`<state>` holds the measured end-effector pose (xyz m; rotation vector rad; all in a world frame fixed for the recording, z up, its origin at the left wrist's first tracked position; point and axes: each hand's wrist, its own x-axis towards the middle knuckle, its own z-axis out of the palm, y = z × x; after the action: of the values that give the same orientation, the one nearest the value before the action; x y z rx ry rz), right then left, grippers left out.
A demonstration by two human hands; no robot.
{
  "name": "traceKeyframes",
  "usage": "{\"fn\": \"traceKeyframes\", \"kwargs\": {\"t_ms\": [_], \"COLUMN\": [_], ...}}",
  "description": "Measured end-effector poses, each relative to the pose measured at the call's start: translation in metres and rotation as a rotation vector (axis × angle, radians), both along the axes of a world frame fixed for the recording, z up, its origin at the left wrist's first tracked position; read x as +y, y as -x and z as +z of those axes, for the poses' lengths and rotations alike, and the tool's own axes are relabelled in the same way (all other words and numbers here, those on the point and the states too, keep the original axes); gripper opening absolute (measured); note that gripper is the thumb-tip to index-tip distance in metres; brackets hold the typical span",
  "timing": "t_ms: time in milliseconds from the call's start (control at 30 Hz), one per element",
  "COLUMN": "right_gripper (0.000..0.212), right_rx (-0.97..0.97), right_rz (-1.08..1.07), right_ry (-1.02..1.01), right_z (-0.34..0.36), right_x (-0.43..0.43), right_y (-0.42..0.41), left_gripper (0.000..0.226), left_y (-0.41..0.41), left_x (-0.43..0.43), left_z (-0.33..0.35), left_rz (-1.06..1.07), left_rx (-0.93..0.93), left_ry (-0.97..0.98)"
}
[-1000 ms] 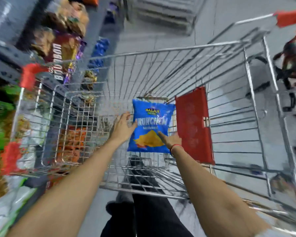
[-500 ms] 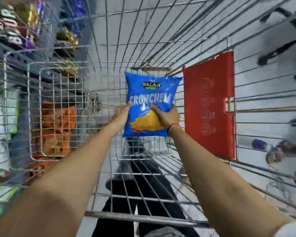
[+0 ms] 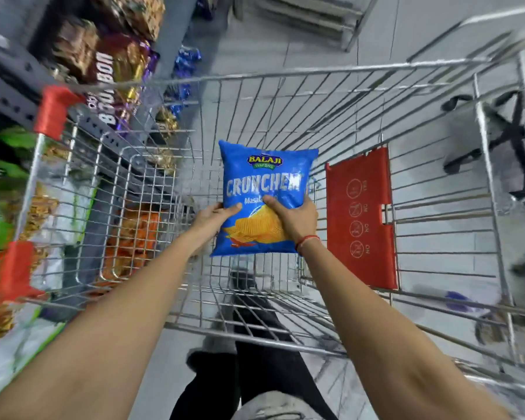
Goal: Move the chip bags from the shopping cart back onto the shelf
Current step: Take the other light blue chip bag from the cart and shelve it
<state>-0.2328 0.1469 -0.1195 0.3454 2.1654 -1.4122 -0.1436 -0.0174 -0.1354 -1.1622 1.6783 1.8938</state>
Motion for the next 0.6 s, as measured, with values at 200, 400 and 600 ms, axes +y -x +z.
{"fn": "traceKeyframes", "kwargs": {"t_ms": [200,400,600], "right_gripper": [0.047,0.044,0.051], "right_rx": [0.120,0.282,0.433], "right_rz": [-0.031,0.069,0.211], "right_ry": [0.162,0.360,0.531], "right_z": [0.075,0.172,0.272], "right_x": [-0.021,-0.054,-0.105], "right_y": [-0.011,-0.031,-0.068], "left_gripper": [0.071,0.089,0.064], "left_y": [-0.013,-0.051,-0.105], "left_x": [-0.010,-0.029,-0.054], "left_z": [0.074,0.170,0.278], "left_rz": [0.222,0.261,0.374], "left_rx": [0.242,0.462,0.706], "left_ry": [0.096,0.216,0.448]}}
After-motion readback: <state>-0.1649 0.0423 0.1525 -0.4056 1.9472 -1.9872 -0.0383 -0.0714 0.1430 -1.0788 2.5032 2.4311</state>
